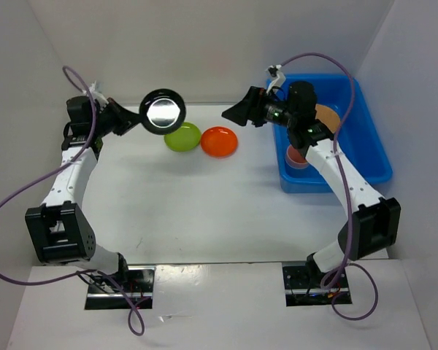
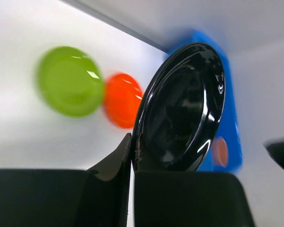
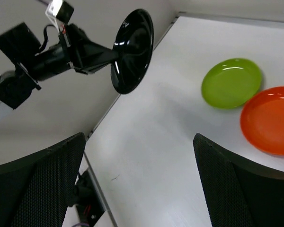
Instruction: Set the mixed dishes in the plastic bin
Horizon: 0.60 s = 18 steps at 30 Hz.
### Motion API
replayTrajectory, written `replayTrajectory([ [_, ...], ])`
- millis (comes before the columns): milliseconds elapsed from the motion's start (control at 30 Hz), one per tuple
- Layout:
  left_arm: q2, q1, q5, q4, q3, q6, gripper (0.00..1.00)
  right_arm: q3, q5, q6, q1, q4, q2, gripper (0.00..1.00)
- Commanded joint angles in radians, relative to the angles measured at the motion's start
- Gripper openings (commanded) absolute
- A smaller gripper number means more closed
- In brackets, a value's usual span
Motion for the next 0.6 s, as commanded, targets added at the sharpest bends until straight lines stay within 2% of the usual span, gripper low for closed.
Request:
replayTrajectory([
  [0,-0.026,-0.052,0.210,-0.097,0.060,0.129,0.00,0.116,-0.095,0.009,0.043,-0.004,0.068,0.99],
  [200,-0.028,-0.107,0.284,-0.111,0.085,0.152,0.00,0.159,-0.086,-0.002,0.092,-0.032,0.142,0.99],
  [467,-0.019,-0.172,0.297,-0.120,0.094,0.172,0.00,0.168,-0.002,-0.043,0.151,-0.073,0.199,0.99],
  [567,-0.010,-0.207,0.297,-0.120,0.103,0.172,0.00,0.177,-0.003,-0.055,0.151,-0.082,0.237,0.90],
])
